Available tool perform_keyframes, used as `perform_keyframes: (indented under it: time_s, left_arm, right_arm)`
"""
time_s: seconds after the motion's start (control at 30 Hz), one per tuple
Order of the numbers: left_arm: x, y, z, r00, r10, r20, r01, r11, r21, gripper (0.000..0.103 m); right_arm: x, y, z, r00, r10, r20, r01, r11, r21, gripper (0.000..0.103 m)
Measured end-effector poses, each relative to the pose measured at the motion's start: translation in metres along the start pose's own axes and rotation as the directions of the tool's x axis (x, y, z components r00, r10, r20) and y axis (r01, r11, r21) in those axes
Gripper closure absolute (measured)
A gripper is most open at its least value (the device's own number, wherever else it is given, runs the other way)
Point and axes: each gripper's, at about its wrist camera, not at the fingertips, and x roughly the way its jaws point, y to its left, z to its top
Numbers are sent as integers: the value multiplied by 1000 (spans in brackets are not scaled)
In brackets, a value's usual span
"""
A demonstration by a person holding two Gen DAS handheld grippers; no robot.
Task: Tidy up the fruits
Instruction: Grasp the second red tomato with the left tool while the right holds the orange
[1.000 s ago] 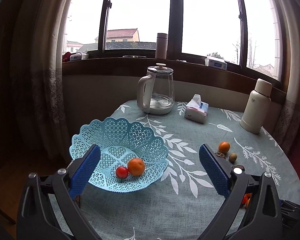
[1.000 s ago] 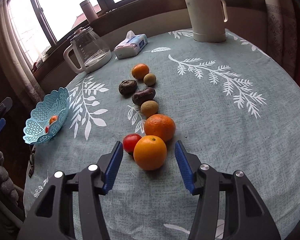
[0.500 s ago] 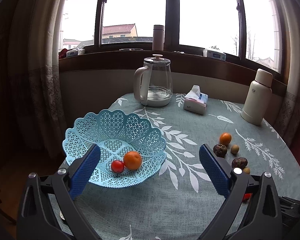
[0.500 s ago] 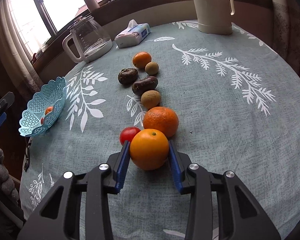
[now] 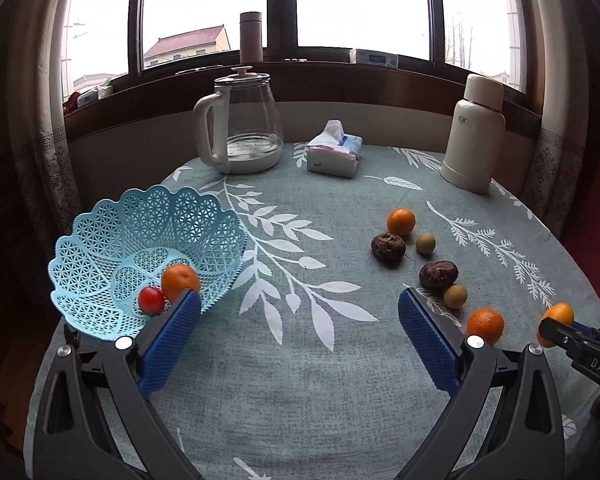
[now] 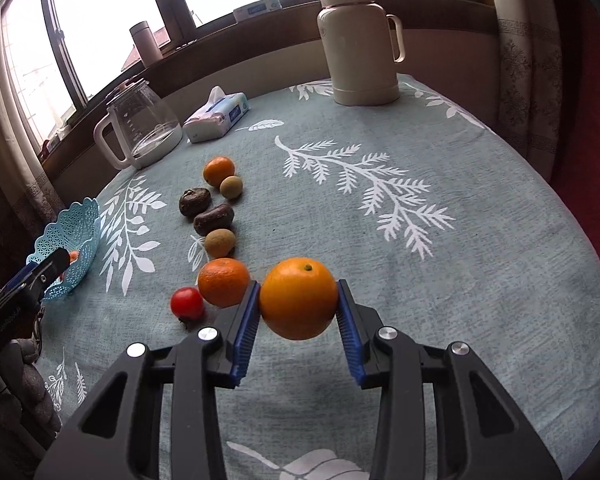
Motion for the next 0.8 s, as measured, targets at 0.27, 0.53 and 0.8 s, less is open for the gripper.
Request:
perform_keyframes:
  time_s: [0.27,0.53,0.8]
  left_arm:
    - [21,-59,-16,983,-152,-104,165,977,135,3]
    - [45,-89,-28,940,-253,-230,291,945,149,23]
    - [59,-95,-31,921,-265,-285,309,943,122,49]
  right_arm:
    - [7,-28,0,1000,-10,-4,11,998,57,65]
    - [17,-33,-2,999,31,-20,-30,997,74,65]
    - [15,-35,-5,998,59,-12,-58,995,81,65]
